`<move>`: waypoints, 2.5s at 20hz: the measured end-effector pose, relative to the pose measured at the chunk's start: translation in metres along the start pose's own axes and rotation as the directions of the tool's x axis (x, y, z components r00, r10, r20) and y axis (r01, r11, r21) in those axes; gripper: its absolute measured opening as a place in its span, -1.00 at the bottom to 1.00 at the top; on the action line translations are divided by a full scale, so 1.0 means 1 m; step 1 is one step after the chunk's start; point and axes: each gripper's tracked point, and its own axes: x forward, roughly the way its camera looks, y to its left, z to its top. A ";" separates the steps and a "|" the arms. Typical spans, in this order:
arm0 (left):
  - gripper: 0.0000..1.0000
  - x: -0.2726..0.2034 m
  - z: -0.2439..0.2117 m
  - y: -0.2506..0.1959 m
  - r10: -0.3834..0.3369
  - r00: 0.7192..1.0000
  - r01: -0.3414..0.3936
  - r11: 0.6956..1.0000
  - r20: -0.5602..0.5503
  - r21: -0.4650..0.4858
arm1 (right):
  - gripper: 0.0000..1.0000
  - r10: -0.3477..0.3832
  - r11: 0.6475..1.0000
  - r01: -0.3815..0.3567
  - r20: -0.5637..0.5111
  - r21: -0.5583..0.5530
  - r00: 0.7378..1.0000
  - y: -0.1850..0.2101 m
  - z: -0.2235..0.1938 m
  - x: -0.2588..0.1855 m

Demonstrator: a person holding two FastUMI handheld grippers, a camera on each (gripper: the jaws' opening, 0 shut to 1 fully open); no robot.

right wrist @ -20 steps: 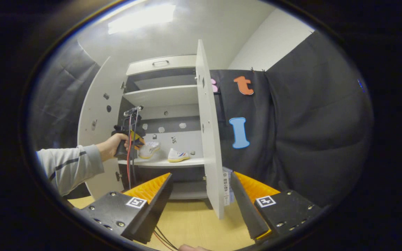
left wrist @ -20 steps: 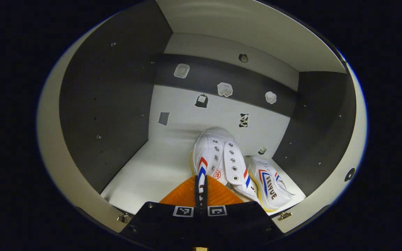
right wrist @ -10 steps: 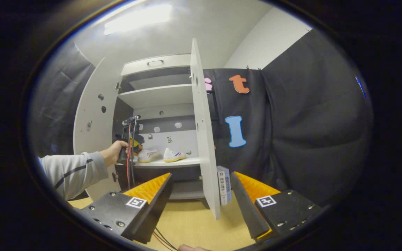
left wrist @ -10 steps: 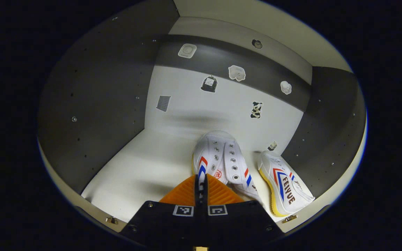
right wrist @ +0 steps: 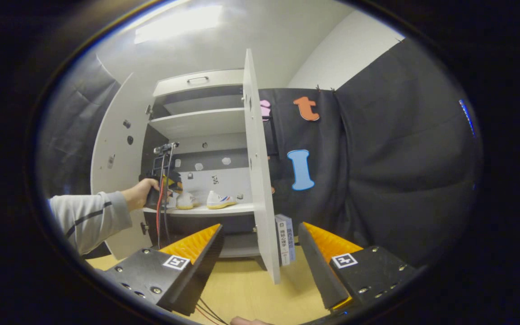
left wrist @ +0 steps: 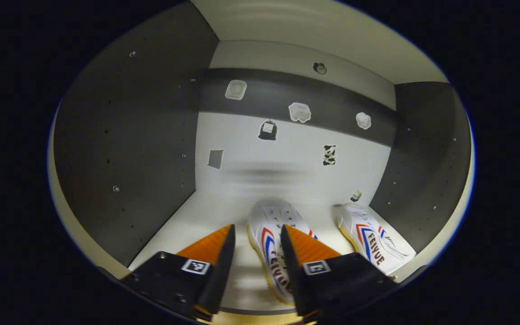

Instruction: Grab one shoe with the right hand and put it into the shoe cabinet, grab the other shoe with the left hand and put it into the shoe cabinet; then close the right door with the right hand and the left door with the left hand.

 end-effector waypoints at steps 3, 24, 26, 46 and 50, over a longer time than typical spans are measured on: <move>0.75 -0.022 0.012 0.007 0.031 0.999 -0.033 0.998 0.028 0.050 | 0.96 -0.010 1.000 0.010 -0.004 0.003 1.000 -0.005 -0.001 0.002; 0.90 -0.372 -0.080 0.049 -0.170 0.938 0.124 0.979 0.303 0.164 | 0.96 -0.123 0.990 0.120 -0.038 -0.067 0.992 -0.079 0.004 0.016; 0.94 -0.392 -0.104 0.067 -0.161 0.940 0.117 0.980 0.299 0.161 | 0.96 -0.122 0.986 0.116 -0.045 -0.116 0.991 -0.096 0.016 0.036; 0.99 -0.452 -0.139 0.159 -0.114 0.921 0.060 0.987 0.373 0.152 | 0.97 0.003 0.998 -0.011 -0.120 -0.062 0.993 -0.095 0.110 0.213; 0.93 -0.447 -0.145 0.169 -0.099 0.928 0.056 0.990 0.359 0.128 | 0.91 -0.006 0.990 -0.011 -0.122 -0.138 0.992 -0.087 0.113 0.211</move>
